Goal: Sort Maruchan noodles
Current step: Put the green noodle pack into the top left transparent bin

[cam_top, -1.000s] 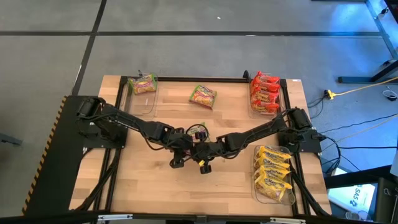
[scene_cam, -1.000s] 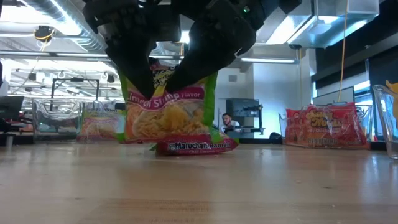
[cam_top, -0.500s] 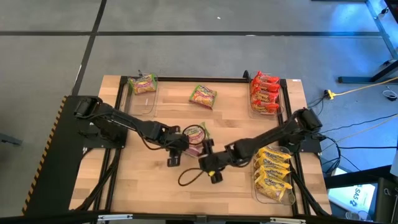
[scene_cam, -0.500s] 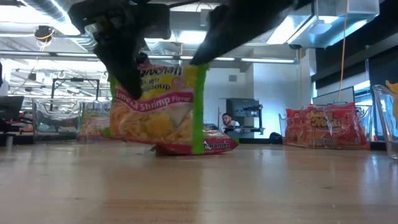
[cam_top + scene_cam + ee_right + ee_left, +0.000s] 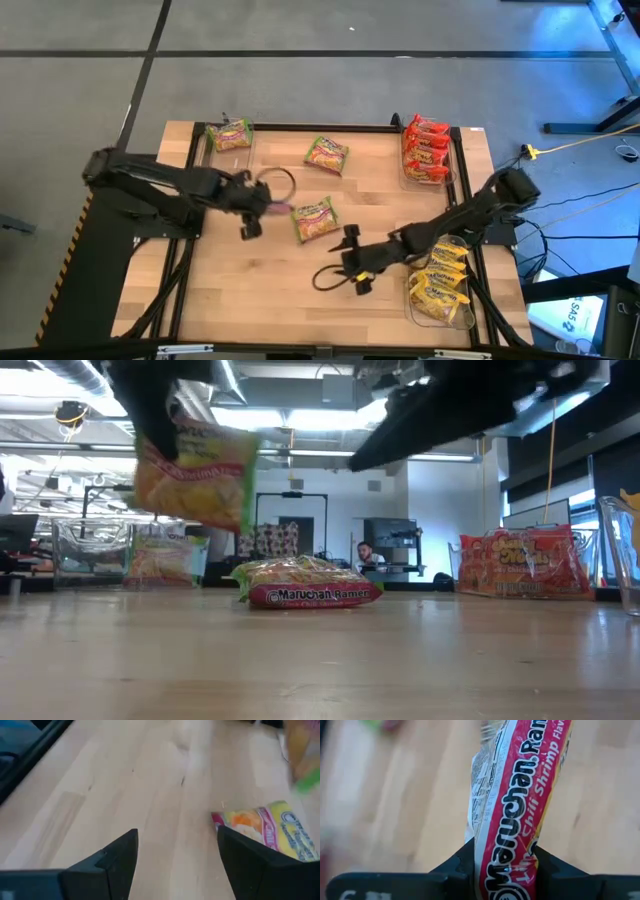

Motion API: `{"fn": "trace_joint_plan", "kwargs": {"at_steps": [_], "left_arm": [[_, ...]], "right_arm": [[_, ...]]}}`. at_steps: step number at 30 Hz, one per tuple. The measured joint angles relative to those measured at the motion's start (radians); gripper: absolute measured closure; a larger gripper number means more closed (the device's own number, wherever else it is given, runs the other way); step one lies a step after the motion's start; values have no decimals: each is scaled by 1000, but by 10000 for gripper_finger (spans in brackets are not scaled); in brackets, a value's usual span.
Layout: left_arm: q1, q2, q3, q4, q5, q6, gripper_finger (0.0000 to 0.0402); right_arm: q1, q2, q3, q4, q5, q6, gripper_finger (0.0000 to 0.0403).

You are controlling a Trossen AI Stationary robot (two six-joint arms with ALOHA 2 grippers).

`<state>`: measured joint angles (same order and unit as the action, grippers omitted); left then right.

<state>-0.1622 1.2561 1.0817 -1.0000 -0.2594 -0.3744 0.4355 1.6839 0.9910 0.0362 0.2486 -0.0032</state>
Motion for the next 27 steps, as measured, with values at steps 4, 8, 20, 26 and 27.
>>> {"fn": "trace_joint_plan", "kwargs": {"at_steps": [4, 8, 20, 26, 27], "left_arm": [[84, -114, 2, -116, -70, -11, 304], [229, -175, 29, -226, -147, 43, 304], [758, -99, 110, -338, -163, 392, 304], [911, 24, 110, -268, -34, 488, 317], [928, 47, 110, -261, -38, 498, 318]], "right_arm": [[3, -87, -120, 62, 4, 32, 159], [4, -135, -184, 104, 1, 73, 159], [3, -143, -218, 151, -24, 74, 159], [3, -143, -218, 150, -24, 47, 159], [3, -143, -218, 150, -24, 40, 159]]}}
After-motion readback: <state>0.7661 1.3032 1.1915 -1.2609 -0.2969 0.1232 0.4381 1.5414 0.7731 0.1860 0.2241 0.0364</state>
